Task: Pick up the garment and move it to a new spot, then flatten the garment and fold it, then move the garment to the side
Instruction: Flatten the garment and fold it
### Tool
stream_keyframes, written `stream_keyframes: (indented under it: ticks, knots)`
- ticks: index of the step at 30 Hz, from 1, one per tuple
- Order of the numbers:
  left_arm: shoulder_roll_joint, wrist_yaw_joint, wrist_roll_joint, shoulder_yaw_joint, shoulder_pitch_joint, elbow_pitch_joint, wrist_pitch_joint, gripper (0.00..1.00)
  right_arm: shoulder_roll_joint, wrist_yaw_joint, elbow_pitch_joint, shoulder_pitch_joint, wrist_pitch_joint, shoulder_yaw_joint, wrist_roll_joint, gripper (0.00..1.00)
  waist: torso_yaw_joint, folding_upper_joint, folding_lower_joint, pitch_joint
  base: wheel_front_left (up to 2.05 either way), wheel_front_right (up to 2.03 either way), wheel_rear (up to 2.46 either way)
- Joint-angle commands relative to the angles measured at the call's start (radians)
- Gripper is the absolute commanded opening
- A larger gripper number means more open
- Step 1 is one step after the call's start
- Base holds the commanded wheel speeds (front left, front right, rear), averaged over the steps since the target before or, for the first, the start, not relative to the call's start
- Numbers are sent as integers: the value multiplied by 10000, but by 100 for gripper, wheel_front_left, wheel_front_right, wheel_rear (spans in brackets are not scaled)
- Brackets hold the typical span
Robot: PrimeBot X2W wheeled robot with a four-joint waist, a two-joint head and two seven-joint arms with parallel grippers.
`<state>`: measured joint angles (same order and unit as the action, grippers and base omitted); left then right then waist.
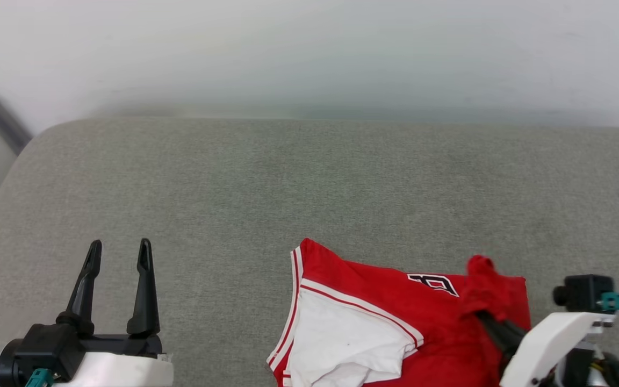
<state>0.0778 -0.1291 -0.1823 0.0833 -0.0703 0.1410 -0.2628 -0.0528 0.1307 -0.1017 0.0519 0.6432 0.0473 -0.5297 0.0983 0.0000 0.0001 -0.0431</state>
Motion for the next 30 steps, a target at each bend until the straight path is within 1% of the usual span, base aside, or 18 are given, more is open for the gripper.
stream_keyframes:
  ticks: [1,6,13,15,16,22,25,26,27,28,30]
  knots:
    - [-40,-1,-50,13,-87,27,-24,100,37,0,67,45,-117,-154,-187,0,74,0,-1,39,0,0,0]
    - [-41,-2,-30,19,-162,-26,-23,100,39,0,780,-288,-767,-1347,-1650,0,275,0,-1,132,0,0,0]
    - [31,-2,-57,-12,-200,-61,-24,100,31,0,2127,-1163,-1976,-2833,-3231,0,511,0,-1,207,0,0,0]
    - [41,-2,-60,-25,-207,-75,-23,100,31,0,2688,-1564,-2378,-3200,-3530,0,569,0,-1,204,0,0,0]
    - [47,-2,-59,-79,-168,-92,-24,100,25,0,3594,-2126,-2965,-3646,-3816,0,685,0,-1,184,0,0,0]
    - [37,-2,-90,22,-64,-72,-23,100,24,0,5076,-3164,-4135,-4725,-4732,0,868,0,-1,78,0,0,0]
    - [63,-2,-95,11,-83,-101,-24,100,27,0,5855,-3595,-4554,-5305,-5266,0,924,0,-1,52,0,0,0]
    - [61,-2,-96,1,-82,-107,-24,100,20,0,6181,-3754,-4678,-5492,-5254,0,936,0,-1,50,0,0,0]
    - [57,-2,-96,-10,-82,-111,-24,100,24,1,6443,-3934,-4810,-5684,-5217,31,945,0,-1,48,0,0,0]
    - [59,-2,-100,-10,-86,-119,-23,100,28,0,6678,-4061,-4931,-5825,-5326,100,953,0,-1,48,0,0,0]
    - [57,-2,-105,-13,-90,-139,-23,100,38,1,6919,-4276,-5075,-6276,-5545,100,952,0,-1,55,0,0,0]
